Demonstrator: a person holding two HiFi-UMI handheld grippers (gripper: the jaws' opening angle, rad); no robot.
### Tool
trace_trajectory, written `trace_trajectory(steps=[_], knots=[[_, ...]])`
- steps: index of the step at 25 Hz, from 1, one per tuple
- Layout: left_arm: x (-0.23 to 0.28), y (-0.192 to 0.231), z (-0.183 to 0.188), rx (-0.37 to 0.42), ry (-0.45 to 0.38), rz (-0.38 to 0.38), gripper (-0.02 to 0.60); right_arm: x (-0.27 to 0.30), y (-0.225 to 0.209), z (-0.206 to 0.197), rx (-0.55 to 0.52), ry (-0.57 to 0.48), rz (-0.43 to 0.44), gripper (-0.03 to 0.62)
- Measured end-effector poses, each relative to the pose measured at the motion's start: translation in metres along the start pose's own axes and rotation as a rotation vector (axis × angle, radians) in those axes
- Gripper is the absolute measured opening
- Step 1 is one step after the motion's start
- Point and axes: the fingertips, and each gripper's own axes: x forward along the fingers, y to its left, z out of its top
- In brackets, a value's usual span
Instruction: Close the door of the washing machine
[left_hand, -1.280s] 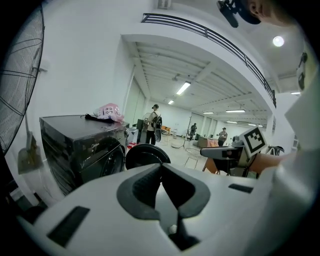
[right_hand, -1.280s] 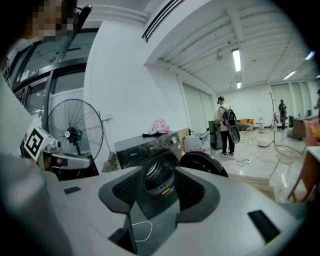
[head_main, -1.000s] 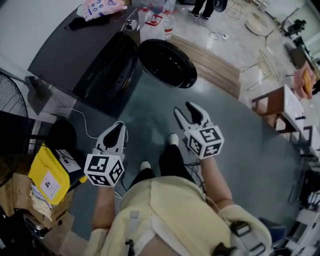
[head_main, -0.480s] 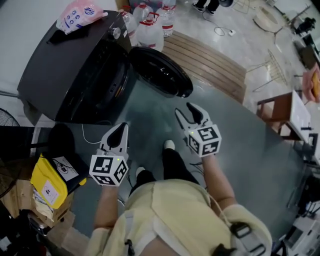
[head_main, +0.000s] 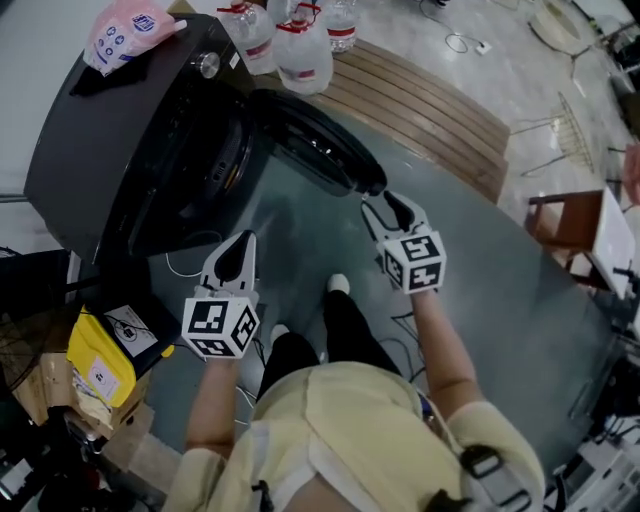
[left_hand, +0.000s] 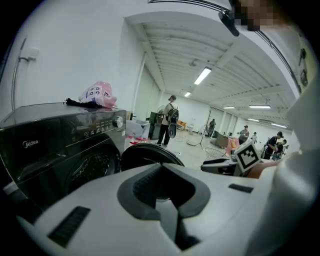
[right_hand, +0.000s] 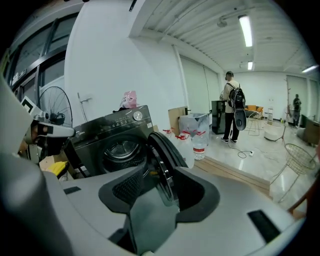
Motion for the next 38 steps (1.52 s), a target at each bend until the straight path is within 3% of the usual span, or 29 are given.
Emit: trace_trajectory(steps=[9, 19, 32, 38], knots=[[0.049, -0.005, -0.006, -0.009, 0.044, 0.017, 0.003, 0.047, -0.055, -0.030, -0.053, 0.099, -0.001, 0.173], [0.080, -0.003, -0.010, 0.002, 0.084, 0.050, 0.005, 0.091, -0.083, -0.050, -0.092, 0.172, 0.025, 0.173], [0.068, -0.002, -0.022, -0.004, 0.112, 0.095, 0.004, 0.117, -0.088, -0.058, -0.209, 0.234, 0.099, 0.170], [0.053, 0.004, -0.028, 0.003, 0.122, 0.122, 0.003, 0.120, -0.092, -0.057, -0.224, 0.235, 0.090, 0.082]])
